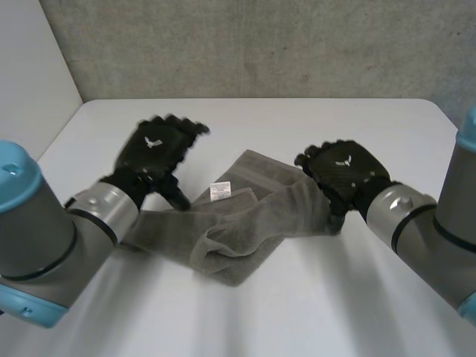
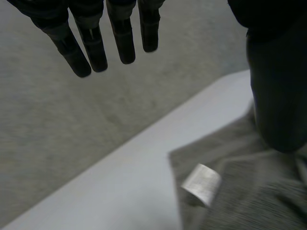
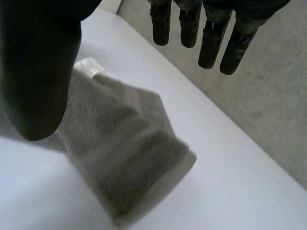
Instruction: Fold the towel.
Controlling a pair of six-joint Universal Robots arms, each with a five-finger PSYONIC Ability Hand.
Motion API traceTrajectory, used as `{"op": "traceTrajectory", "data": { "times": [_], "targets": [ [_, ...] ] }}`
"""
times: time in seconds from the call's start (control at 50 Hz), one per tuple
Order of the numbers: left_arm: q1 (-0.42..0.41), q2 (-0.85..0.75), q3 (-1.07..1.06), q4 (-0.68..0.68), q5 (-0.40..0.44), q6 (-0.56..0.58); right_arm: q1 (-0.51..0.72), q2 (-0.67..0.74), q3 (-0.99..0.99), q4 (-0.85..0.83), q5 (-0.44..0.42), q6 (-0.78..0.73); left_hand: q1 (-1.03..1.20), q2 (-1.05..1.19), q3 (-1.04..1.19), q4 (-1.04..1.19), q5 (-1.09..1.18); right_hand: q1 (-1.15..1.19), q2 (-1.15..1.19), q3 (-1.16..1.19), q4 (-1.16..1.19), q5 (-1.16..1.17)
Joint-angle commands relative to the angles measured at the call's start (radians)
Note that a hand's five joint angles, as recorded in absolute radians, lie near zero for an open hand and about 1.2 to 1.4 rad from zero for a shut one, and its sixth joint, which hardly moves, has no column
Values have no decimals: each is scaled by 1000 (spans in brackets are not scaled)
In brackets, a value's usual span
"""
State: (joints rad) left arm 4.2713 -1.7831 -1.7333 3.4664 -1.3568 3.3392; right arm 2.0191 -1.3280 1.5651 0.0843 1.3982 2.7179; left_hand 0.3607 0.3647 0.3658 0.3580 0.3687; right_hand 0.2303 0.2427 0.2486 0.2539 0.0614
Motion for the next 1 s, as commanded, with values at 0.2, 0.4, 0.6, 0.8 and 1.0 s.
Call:
{"op": "traceTrajectory", "data": {
  "times": [0.2, 0.4, 0.6, 0.8, 1.0],
  "targets": [
    [-13, -208, 37, -203, 188, 289, -39, 121, 190, -281, -16, 0, 146, 142, 141, 149, -36, 57, 45, 39, 33, 52],
    [-13, -210, 28, -222, 225, 289, -26, 259, 75, -281, -13, -3, 140, 137, 135, 143, -42, 125, 112, 106, 101, 119],
    [-18, -223, 24, -221, 226, 283, -22, 371, -54, -279, 7, -4, 354, 350, 349, 357, 171, 356, 344, 338, 333, 351],
    [-39, -240, 26, -217, 225, 281, -20, 437, -131, -270, 31, -15, 701, 697, 696, 704, 518, 758, 746, 740, 735, 753],
    [-39, -234, 51, -202, 214, 266, -26, 454, -152, -245, 41, -15, 1021, 1017, 1016, 1024, 839, 1166, 1154, 1148, 1142, 1160]
  ]
}}
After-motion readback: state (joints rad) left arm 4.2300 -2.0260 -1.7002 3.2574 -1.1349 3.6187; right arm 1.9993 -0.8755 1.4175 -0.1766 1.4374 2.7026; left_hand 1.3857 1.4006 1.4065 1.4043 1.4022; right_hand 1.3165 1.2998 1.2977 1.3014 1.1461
